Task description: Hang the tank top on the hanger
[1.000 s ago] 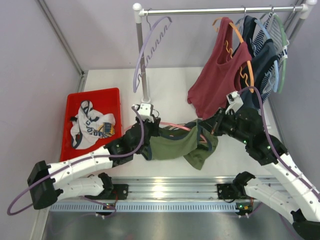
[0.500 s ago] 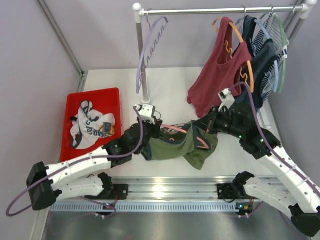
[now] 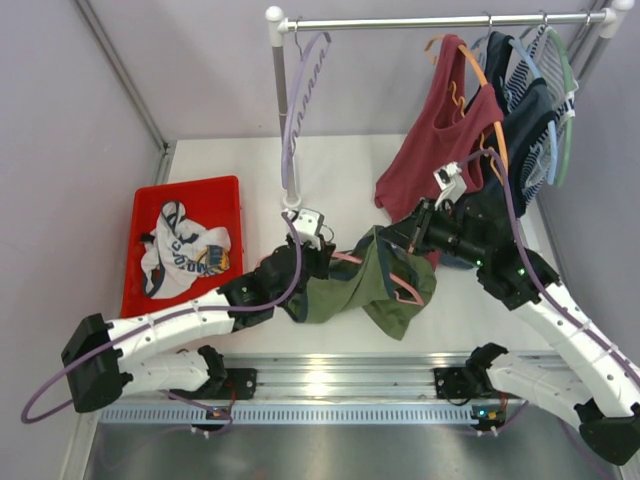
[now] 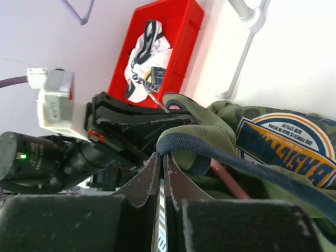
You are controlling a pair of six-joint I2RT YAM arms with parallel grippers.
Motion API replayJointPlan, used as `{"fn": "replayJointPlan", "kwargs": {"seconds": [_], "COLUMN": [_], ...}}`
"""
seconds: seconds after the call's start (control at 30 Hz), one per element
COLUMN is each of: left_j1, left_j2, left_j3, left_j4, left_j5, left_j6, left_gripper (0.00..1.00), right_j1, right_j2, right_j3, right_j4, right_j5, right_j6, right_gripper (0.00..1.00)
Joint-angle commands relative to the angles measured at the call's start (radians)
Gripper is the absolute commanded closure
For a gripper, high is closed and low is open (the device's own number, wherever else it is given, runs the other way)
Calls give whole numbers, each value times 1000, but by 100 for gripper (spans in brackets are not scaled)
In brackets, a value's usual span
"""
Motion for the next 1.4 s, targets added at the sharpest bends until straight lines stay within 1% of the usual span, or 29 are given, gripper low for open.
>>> {"fn": "replayJointPlan", "kwargs": {"seconds": [0.0,0.03,0.17,0.3,0.4,0.57,0.7,0.73,0.77,0.8,0.9,0.93,1.0,1.13,1.23,1.37], "left_j1": [-3,-3,-3,-3,-3,-3,-3,-3,-3,-3,-3,-3,-3,-3,-1,-3], "left_j2": [-64,-75,-112,-136,-142,-150,-150,-148,-145,-141,-129,-118,-110,-81,-69,-47], "left_j3": [57,57,52,34,31,29,31,31,31,31,37,39,43,52,60,80], "left_j4": [93,85,53,49,41,24,19,19,19,21,21,21,24,22,22,22], "left_j5": [17,15,8,6,2,-9,-12,-11,-11,-8,-5,-2,3,12,15,23], "left_j6": [7,7,5,-1,-2,2,8,10,10,8,10,8,11,11,11,16], "left_gripper": [100,100,100,100,100,100,100,100,100,100,100,100,100,100,100,100], "right_j1": [-9,-20,-81,-95,-96,-101,-101,-101,-101,-101,-99,-99,-86,-34,29,147], "right_j2": [-79,-104,-199,-245,-268,-296,-311,-314,-313,-313,-290,-277,-239,-178,-123,-49], "right_j3": [-47,-92,-141,-167,-186,-186,-196,-196,-193,-177,-138,-114,-100,-78,-60,-49], "right_j4": [-28,-37,-139,-226,-267,-360,-393,-398,-403,-406,-406,-403,-384,-351,-328,-312], "right_j5": [51,55,98,97,141,205,228,228,227,228,199,187,164,182,225,296], "right_j6": [0,6,-22,-43,-45,-59,-60,-63,-65,-77,-103,-118,-121,-121,-125,-123], "right_gripper": [100,100,100,91,89,91,81,75,73,67,60,60,60,61,61,61]}}
